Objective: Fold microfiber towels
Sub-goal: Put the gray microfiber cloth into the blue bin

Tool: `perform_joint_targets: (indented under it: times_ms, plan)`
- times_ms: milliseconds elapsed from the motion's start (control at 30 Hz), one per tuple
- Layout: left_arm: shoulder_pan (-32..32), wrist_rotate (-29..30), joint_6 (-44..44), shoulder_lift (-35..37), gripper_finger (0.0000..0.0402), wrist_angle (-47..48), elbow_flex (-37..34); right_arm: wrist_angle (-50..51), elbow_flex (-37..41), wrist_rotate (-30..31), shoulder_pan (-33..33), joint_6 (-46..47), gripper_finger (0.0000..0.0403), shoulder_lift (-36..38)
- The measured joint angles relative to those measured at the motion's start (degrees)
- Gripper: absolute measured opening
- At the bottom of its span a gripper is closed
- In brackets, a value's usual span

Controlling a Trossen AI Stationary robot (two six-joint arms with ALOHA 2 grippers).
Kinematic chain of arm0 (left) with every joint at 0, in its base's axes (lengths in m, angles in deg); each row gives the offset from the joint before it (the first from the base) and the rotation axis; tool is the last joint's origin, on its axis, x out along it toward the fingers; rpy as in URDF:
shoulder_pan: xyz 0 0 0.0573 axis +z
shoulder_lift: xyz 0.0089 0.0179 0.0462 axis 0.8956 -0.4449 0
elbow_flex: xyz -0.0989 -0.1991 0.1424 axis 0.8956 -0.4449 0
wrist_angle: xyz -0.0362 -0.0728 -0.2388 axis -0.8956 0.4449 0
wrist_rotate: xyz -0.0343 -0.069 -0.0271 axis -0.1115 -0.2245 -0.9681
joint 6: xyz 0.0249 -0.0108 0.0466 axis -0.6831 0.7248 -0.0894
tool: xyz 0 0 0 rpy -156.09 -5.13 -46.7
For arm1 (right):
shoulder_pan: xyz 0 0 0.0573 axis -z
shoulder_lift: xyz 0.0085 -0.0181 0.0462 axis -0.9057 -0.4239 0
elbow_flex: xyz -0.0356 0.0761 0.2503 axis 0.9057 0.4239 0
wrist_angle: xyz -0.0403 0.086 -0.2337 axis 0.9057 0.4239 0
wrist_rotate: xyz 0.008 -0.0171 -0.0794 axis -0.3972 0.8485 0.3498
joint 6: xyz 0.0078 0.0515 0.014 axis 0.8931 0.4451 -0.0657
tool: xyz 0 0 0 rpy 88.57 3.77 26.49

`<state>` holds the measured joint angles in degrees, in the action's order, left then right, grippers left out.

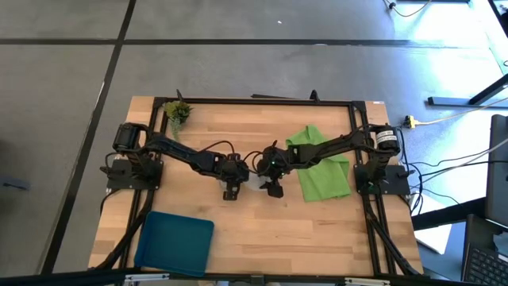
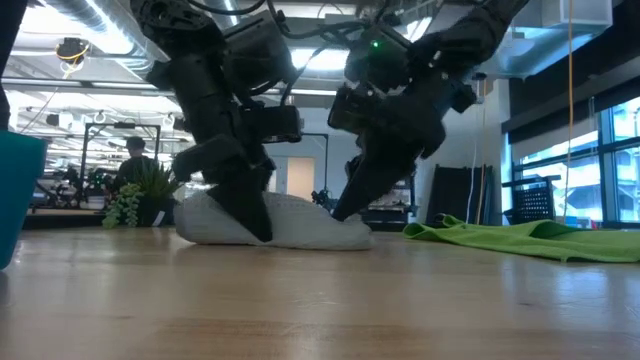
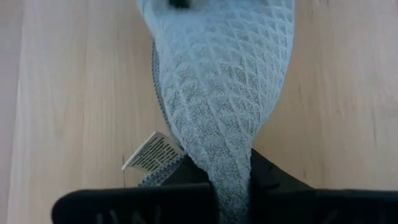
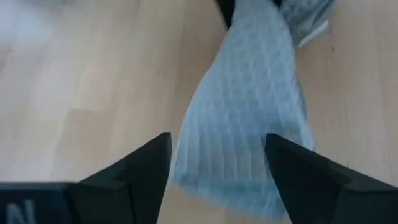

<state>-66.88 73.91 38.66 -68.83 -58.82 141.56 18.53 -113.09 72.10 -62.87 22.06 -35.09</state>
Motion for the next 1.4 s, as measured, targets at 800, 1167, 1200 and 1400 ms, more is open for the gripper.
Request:
perform_joint_targets:
  times_ms: [800,1167,1200,1400]
  plan:
    - [-11.76,8.76,8.34,25.09,0.0018,23.70,-0.13,6.67,-1.63,12.82,-9.80,-0.60,0.0262,15.21]
    - [-24.97,10.56,20.42,34.64,0.0018,36.01,-0.09,4.42,-1.61,12.92,-11.74,-0.53,0.0262,15.37]
    - [-26.36,10.56,21.65,35.28,0.0018,36.24,-0.06,4.14,-1.61,12.91,-11.76,-0.54,0.0262,15.37]
    - [-36.60,10.56,30.71,37.64,0.0018,37.43,-0.02,2.32,-1.59,12.90,-12.04,-0.41,0.0262,15.37]
